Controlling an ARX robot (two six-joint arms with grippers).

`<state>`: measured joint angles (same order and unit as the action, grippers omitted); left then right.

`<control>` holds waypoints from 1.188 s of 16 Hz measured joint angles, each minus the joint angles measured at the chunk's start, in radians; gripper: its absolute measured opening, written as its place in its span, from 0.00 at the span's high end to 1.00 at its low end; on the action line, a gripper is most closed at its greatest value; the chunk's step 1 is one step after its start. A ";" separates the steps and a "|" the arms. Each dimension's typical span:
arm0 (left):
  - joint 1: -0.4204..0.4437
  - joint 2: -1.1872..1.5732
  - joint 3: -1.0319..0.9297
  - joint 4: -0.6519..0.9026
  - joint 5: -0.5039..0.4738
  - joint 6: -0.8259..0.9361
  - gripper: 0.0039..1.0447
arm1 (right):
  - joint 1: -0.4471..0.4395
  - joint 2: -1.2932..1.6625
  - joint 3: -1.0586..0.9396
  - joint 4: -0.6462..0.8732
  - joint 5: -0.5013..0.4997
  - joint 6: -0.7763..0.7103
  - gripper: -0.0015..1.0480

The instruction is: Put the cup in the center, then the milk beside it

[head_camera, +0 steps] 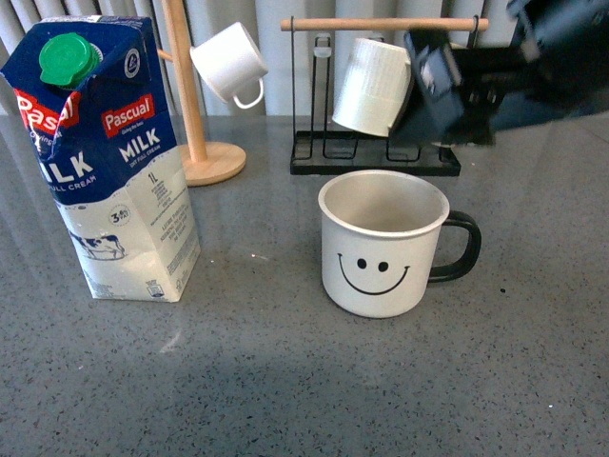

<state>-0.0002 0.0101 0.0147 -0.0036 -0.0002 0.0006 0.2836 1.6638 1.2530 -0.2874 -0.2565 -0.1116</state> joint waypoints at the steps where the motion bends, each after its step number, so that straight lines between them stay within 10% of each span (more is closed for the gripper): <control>1: 0.000 0.000 0.000 0.000 0.000 0.000 0.06 | -0.011 -0.045 -0.002 0.038 -0.036 0.036 0.06; 7: 0.000 0.000 0.000 0.000 0.000 0.000 0.06 | -0.187 -0.647 -0.410 0.428 0.071 0.345 0.06; 11: 0.000 0.000 0.000 0.000 0.000 0.000 0.06 | -0.108 -0.945 -0.695 0.492 0.294 0.346 0.07; 13: 0.000 0.000 0.000 0.000 0.000 0.000 0.06 | -0.085 -1.081 -0.864 0.492 0.438 0.192 0.31; 19: 0.000 0.000 0.000 0.000 0.000 0.000 0.06 | -0.169 -1.287 -1.104 0.512 0.376 0.126 0.94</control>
<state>-0.0002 0.0101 0.0147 -0.0036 -0.0002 0.0006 0.1143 0.3763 0.1490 0.2245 0.1192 0.0139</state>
